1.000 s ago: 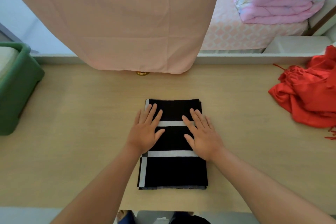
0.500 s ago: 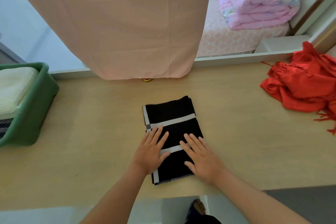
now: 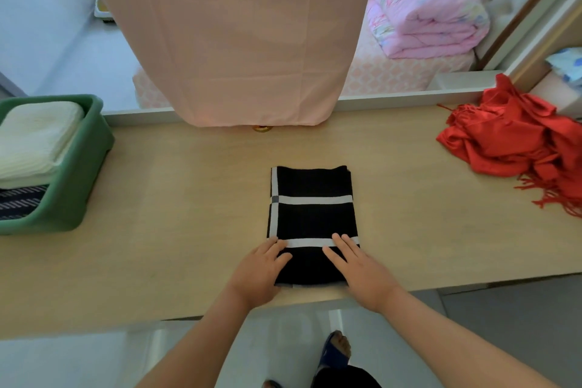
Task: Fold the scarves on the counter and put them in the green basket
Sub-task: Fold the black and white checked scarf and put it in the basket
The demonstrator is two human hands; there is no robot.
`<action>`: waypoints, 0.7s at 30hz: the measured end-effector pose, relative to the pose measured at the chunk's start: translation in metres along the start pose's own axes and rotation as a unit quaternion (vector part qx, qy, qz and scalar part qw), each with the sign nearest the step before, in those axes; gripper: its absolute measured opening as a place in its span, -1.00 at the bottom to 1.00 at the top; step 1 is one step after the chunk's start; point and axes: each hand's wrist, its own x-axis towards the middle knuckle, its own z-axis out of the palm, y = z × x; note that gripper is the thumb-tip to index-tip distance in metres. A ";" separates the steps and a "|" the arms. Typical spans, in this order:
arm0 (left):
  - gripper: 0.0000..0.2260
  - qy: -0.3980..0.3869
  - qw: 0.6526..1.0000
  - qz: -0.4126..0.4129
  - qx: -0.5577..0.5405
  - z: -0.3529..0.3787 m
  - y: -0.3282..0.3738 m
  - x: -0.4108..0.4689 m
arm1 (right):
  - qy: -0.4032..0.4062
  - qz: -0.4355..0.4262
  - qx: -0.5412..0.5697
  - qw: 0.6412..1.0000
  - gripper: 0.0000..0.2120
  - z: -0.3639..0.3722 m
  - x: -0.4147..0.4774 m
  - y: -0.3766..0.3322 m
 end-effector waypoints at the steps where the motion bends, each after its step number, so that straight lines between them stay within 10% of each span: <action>1: -0.39 0.004 1.000 0.005 0.002 0.000 0.000 -0.001 | 0.004 0.005 -0.003 1.000 -0.22 -0.001 -0.003 -0.006; 8: -0.80 0.059 0.972 -0.088 -0.208 -0.032 0.004 -0.007 | 0.153 0.106 0.147 0.972 -0.73 -0.009 -0.005 -0.017; 14: -0.80 0.118 0.899 -0.197 -0.373 -0.061 0.001 0.016 | 0.242 0.208 0.265 0.910 -0.75 -0.055 0.009 -0.010; 21: -0.65 0.208 0.923 -0.262 -0.192 -0.047 -0.005 0.053 | 0.174 0.254 0.183 0.934 -0.58 -0.049 0.043 0.017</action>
